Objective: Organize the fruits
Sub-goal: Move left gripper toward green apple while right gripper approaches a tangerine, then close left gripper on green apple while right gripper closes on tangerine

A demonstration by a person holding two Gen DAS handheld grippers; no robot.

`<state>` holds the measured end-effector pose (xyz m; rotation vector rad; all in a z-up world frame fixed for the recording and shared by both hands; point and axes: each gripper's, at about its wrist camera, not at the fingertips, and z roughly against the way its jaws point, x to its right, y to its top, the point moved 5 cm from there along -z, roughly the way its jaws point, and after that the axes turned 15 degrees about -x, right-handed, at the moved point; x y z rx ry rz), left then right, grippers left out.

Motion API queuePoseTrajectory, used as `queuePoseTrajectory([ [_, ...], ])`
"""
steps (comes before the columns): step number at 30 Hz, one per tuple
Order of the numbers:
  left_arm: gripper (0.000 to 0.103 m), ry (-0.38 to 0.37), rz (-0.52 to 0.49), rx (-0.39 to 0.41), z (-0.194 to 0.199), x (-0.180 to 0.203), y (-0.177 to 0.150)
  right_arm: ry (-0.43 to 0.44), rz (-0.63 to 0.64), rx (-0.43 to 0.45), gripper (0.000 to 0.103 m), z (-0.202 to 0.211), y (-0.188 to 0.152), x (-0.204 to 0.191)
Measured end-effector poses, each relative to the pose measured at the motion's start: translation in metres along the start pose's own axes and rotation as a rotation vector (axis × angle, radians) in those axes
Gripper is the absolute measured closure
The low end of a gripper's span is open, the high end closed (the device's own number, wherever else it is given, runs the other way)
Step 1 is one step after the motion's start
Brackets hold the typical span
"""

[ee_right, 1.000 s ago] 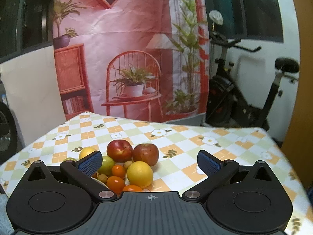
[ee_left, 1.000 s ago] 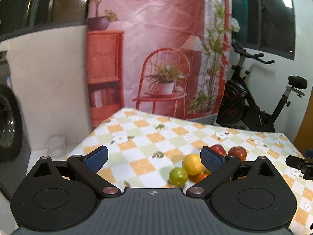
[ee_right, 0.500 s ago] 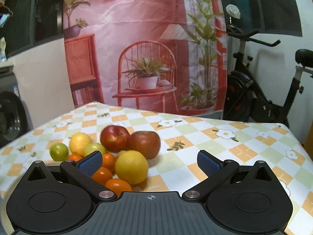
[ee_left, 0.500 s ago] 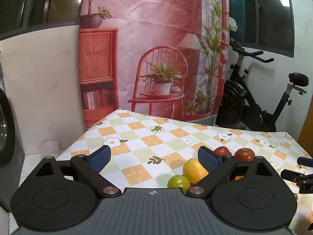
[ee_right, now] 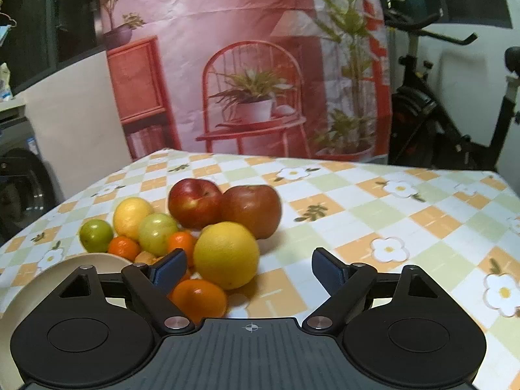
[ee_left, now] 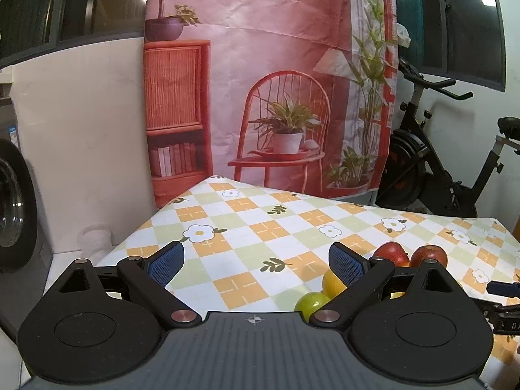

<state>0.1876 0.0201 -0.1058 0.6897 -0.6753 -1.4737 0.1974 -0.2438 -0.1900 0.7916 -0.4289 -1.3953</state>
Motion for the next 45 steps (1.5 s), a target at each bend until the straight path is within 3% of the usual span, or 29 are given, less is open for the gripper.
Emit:
queuePoseTrajectory([
  [9, 0.015, -0.069, 0.036, -0.001, -0.006, -0.003, 0.002, 0.001, 0.078, -0.043, 0.022, -0.004, -0.006, -0.005],
  [11, 0.016, -0.116, 0.036, -0.015, -0.006, 0.001, 0.004, 0.022, 0.076, -0.058, 0.022, -0.006, -0.009, -0.004],
  [16, 0.016, -0.191, 0.009, -0.050, -0.010, 0.014, 0.003, 0.062, 0.090, -0.059, 0.031, -0.004, -0.011, -0.011],
  [19, 0.016, -0.183, -0.019, -0.046, -0.014, 0.017, -0.002, 0.064, 0.108, -0.067, 0.044, -0.006, -0.012, -0.018],
  [24, 0.016, -0.159, -0.011, -0.062, -0.023, 0.011, -0.006, 0.085, 0.100, -0.080, 0.055, -0.010, -0.012, -0.022],
  [35, 0.018, -0.086, -0.013, -0.098, -0.027, 0.004, -0.015, 0.145, 0.104, -0.127, 0.055, -0.019, -0.015, -0.025],
  [41, 0.019, -0.107, -0.005, -0.121, -0.029, 0.004, -0.019, 0.170, 0.109, -0.138, 0.061, -0.019, -0.017, -0.026],
  [45, 0.026, -0.121, -0.019, -0.114, -0.028, 0.007, -0.021, 0.190, 0.105, -0.139, 0.065, -0.019, -0.018, -0.026],
])
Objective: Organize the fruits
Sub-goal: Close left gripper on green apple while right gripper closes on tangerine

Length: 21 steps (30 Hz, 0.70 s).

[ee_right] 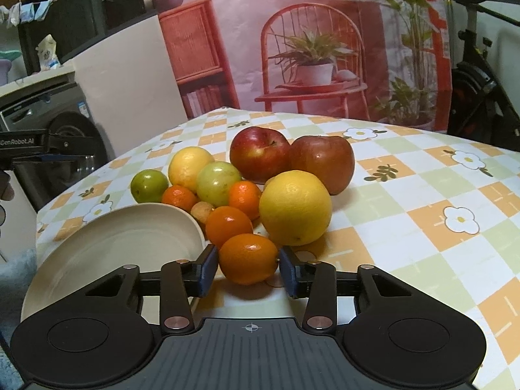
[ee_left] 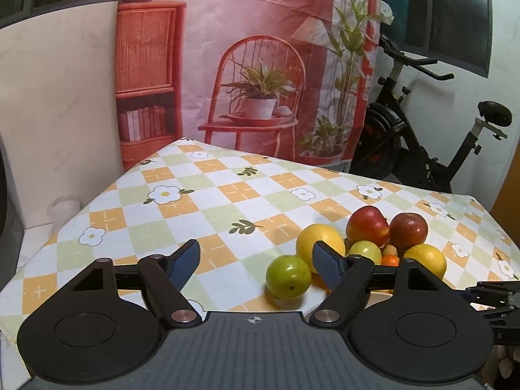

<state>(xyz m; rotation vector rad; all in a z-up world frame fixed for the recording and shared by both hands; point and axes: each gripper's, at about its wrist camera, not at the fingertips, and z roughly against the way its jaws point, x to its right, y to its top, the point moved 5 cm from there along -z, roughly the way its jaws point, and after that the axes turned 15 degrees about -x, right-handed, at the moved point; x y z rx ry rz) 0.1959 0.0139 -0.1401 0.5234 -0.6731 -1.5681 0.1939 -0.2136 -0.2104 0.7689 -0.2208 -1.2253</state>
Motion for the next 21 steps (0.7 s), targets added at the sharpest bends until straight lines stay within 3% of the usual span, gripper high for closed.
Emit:
queuePoseTrajectory([
  [21, 0.029, -0.060, -0.052, -0.046, -0.029, 0.007, 0.001, -0.036, -0.042, 0.048, 0.066, 0.009, -0.002, 0.006],
])
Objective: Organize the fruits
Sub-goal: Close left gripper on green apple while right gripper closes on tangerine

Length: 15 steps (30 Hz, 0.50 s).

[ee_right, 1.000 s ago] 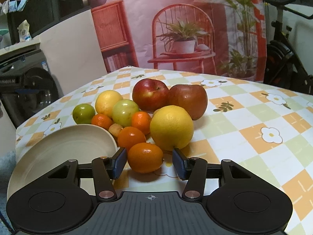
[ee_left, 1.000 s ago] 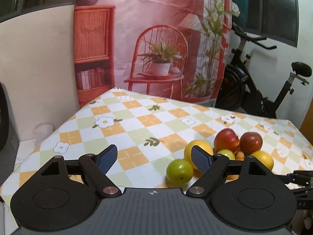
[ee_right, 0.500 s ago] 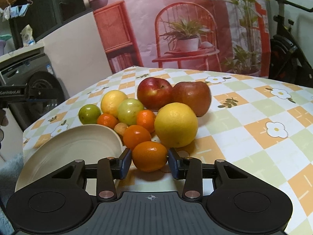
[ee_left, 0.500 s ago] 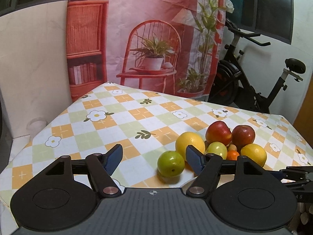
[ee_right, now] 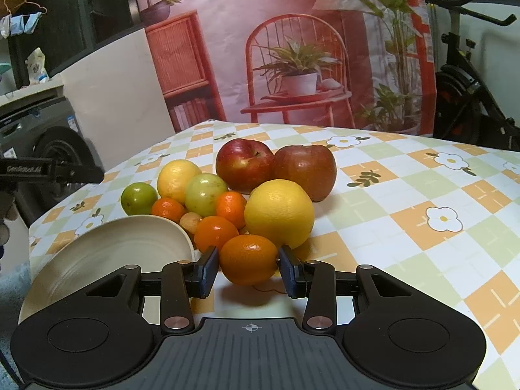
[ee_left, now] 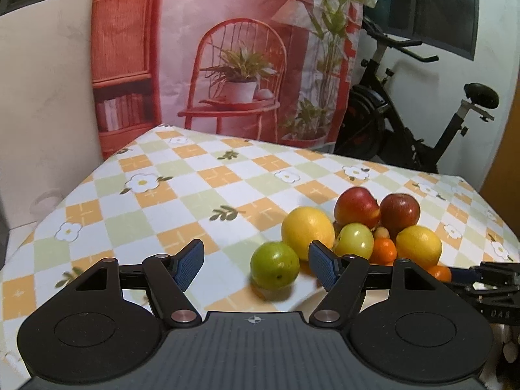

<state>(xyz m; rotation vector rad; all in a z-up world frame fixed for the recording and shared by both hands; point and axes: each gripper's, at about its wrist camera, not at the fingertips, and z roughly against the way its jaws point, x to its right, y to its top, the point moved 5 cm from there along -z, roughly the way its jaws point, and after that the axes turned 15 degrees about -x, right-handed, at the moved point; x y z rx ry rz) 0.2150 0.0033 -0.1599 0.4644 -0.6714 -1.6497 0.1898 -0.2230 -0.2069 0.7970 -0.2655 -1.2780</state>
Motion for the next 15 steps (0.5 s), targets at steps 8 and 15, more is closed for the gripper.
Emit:
queuePoseTrajectory([
  [8, 0.041, -0.051, 0.027, -0.084, -0.038, 0.000, 0.008, -0.005, -0.004, 0.000, 0.066, 0.000, -0.001, 0.001],
  [15, 0.044, -0.087, 0.070, -0.128, -0.058, -0.005, 0.011, -0.005, -0.005, -0.001, 0.066, 0.000, -0.001, 0.001],
])
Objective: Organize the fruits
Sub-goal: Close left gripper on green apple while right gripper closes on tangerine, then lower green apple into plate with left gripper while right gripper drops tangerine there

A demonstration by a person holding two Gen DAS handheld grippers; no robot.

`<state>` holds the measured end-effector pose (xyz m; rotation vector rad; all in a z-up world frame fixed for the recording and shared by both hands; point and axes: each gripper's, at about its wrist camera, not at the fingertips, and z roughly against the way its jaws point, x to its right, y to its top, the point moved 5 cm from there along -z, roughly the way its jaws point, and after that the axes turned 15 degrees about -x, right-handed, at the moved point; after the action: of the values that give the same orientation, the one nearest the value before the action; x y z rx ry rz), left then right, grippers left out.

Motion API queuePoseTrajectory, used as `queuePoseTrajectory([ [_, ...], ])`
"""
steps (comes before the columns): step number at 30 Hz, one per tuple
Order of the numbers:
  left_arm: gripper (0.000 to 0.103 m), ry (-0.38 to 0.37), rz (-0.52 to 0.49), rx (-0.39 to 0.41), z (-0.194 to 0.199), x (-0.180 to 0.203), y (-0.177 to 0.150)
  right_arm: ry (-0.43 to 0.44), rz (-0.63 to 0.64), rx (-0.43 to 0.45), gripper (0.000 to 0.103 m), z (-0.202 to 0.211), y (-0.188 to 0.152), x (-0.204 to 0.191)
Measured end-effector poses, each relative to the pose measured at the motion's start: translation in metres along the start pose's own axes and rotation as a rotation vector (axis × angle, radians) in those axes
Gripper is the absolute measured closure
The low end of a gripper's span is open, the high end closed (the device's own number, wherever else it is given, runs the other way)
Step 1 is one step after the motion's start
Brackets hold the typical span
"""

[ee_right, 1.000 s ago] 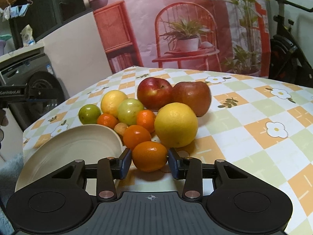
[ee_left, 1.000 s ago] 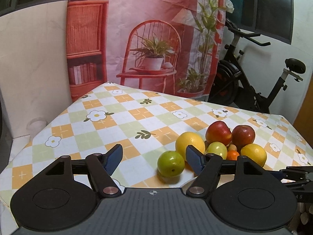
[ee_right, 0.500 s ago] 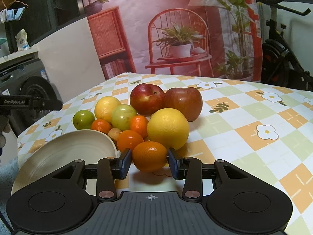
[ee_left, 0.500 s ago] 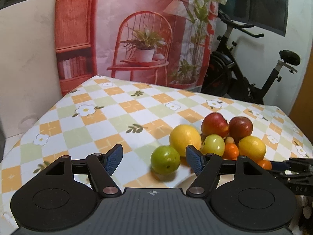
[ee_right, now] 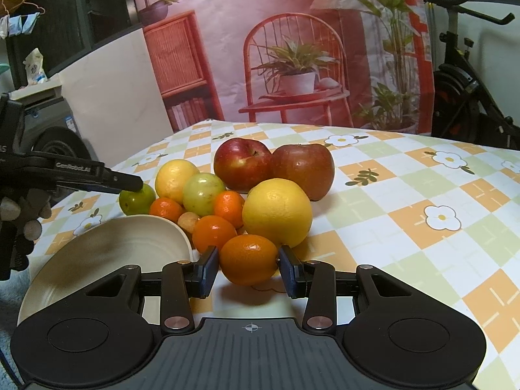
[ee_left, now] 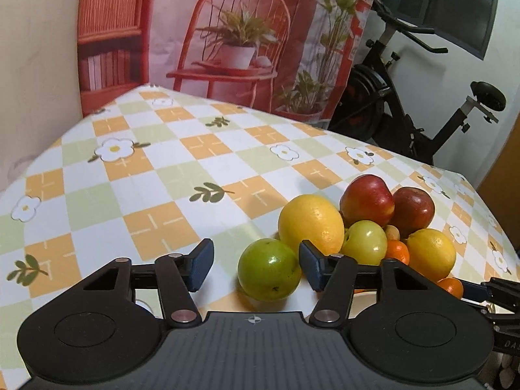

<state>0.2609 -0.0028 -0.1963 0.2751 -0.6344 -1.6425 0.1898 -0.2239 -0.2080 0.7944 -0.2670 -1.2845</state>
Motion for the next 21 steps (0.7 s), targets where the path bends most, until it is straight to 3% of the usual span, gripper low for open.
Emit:
queuePoseTrajectory([
  [6, 0.044, -0.042, 0.006, -0.034, -0.011, 0.002, 0.002, 0.000, -0.003, -0.003, 0.066, 0.000, 0.000, 0.000],
  [10, 0.055, -0.075, -0.005, -0.040, -0.015, 0.004, 0.001, 0.000, -0.005, 0.001, 0.066, 0.000, 0.000, 0.001],
  [21, 0.056, -0.061, -0.027, -0.010, 0.001, 0.006, -0.002, 0.003, -0.011, 0.007, 0.066, 0.000, 0.000, 0.001],
])
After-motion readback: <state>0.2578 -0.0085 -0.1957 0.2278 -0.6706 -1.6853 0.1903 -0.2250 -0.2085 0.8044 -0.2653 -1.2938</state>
